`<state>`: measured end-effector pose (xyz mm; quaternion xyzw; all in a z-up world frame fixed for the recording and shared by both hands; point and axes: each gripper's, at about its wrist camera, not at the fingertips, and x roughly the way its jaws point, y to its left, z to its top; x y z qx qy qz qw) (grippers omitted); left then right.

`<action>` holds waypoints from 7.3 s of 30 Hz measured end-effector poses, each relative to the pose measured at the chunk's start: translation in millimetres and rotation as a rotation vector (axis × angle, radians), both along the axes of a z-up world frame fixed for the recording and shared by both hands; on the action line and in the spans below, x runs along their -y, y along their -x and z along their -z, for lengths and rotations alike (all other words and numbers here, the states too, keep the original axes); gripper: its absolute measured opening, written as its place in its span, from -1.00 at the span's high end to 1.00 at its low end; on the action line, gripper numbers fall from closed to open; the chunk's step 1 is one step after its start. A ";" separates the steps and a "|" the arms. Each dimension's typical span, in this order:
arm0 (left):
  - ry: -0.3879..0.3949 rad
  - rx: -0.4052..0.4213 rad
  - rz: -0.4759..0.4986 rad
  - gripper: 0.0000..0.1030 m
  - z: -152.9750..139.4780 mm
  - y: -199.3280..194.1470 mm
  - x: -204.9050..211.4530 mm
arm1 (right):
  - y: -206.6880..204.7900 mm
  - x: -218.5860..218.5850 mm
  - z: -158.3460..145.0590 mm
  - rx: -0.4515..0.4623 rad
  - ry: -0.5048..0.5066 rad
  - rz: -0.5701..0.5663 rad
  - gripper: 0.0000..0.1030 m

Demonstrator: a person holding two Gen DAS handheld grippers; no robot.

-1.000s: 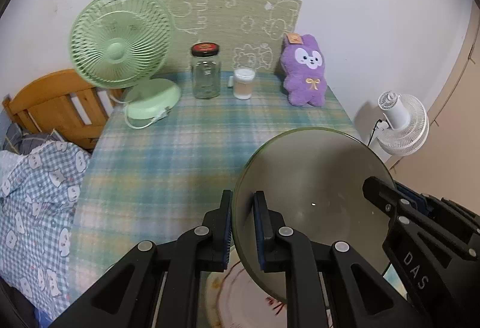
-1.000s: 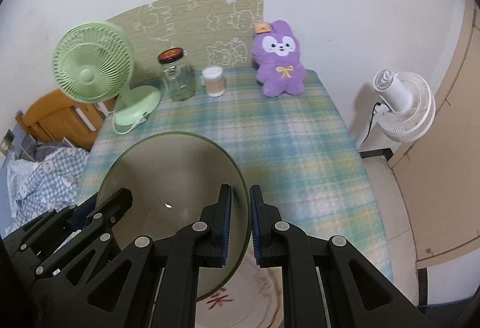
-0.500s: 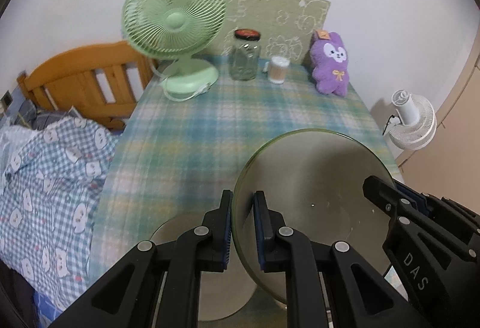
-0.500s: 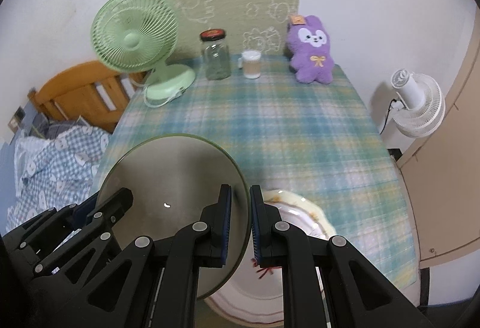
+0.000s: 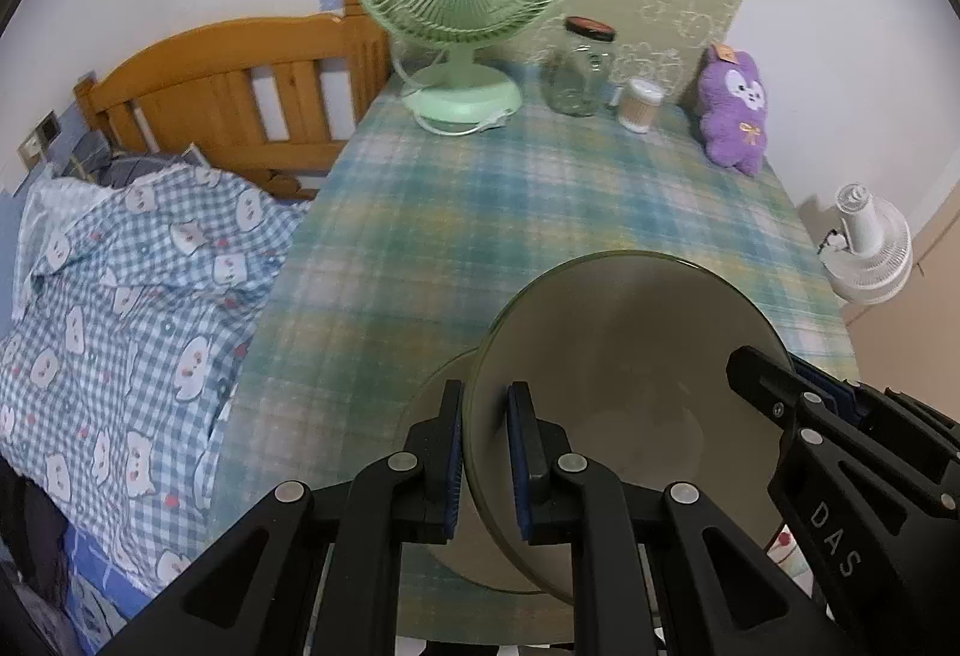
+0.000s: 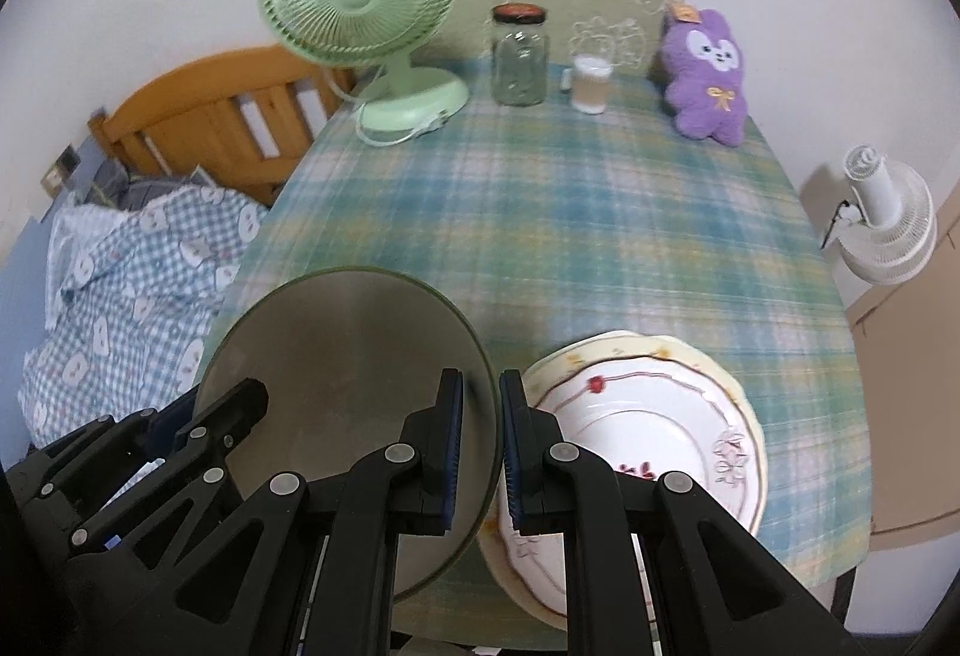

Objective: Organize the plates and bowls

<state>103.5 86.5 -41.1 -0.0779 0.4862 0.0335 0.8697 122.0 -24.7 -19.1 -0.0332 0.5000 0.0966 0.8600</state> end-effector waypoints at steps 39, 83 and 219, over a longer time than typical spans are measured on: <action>-0.033 -0.091 0.002 0.46 44.6 2.1 -17.2 | -9.6 -30.4 46.2 -0.095 0.030 -0.039 0.69; 0.015 -0.086 0.186 -0.66 67.9 -8.7 -28.5 | -3.9 -31.3 73.0 -0.156 0.019 0.158 -0.19; 0.000 0.007 0.257 -0.63 4.8 -10.0 151.7 | 5.9 144.0 -4.0 0.007 -0.050 0.165 -0.55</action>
